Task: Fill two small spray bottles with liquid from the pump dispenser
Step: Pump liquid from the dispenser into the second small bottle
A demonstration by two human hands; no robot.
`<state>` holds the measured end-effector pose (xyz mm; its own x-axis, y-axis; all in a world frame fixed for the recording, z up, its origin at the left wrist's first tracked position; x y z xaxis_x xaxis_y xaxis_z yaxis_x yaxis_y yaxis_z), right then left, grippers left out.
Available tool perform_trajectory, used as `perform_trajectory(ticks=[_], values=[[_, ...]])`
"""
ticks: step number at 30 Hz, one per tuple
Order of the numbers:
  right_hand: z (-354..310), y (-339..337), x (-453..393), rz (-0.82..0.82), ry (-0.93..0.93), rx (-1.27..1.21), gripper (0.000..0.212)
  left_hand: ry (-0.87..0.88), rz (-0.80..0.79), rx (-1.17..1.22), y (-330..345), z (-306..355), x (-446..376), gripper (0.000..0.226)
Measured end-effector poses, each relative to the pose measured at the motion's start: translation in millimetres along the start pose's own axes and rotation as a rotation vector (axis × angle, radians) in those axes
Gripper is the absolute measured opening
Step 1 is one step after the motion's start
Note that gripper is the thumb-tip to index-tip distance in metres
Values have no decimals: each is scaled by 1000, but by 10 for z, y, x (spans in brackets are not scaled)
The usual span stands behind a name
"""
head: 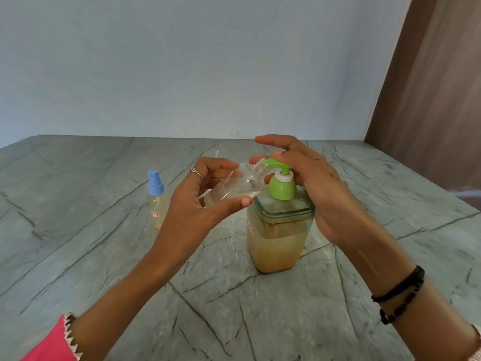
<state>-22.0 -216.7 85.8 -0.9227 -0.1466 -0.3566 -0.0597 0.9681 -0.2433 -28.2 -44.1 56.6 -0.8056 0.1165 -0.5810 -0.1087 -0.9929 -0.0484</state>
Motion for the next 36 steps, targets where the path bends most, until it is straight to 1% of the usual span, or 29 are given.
perform_trajectory(ticks=[4,7,9,11,14,17,22,23,26,27,29,31,36], values=[[4,31,64,46,-65,19,24,-16,-6,29,15,18,3,41],[31,58,125,120,-162,96,30,-22,-9,58,31,41,12,40],[89,73,146,153,-247,175,28,-24,-10,80,42,46,23,39],[158,66,155,139,-303,251,20,-29,-9,98,48,47,32,40],[218,40,164,112,-348,265,31,-29,-10,120,52,51,39,41],[242,34,161,125,-367,260,39,-29,-14,125,48,56,35,41],[309,37,122,182,-379,263,40,-28,-16,117,40,51,33,40],[303,39,115,192,-385,260,39,-24,-17,111,41,55,36,40],[300,53,88,206,-388,275,23,-13,-13,83,35,70,29,39],[294,58,84,212,-381,279,21,-11,-11,70,30,72,26,39],[289,52,84,222,-369,269,21,-11,-15,49,29,68,20,39],[267,60,85,239,-366,256,26,-19,-17,46,25,47,23,39],[230,62,63,222,-364,279,19,-20,-26,41,1,24,23,39]])
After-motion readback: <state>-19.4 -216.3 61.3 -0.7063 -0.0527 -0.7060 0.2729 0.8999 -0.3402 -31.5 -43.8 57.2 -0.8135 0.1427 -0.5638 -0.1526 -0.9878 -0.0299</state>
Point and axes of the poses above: each hand's wrist, its own x-axis away from the middle knuckle, its own y-axis out of the palm, z = x × y, the point moved 1 cm from there along -x, towards the middle knuckle, and after that the axes turned 11 degrees about x, right-handed, at the moved point
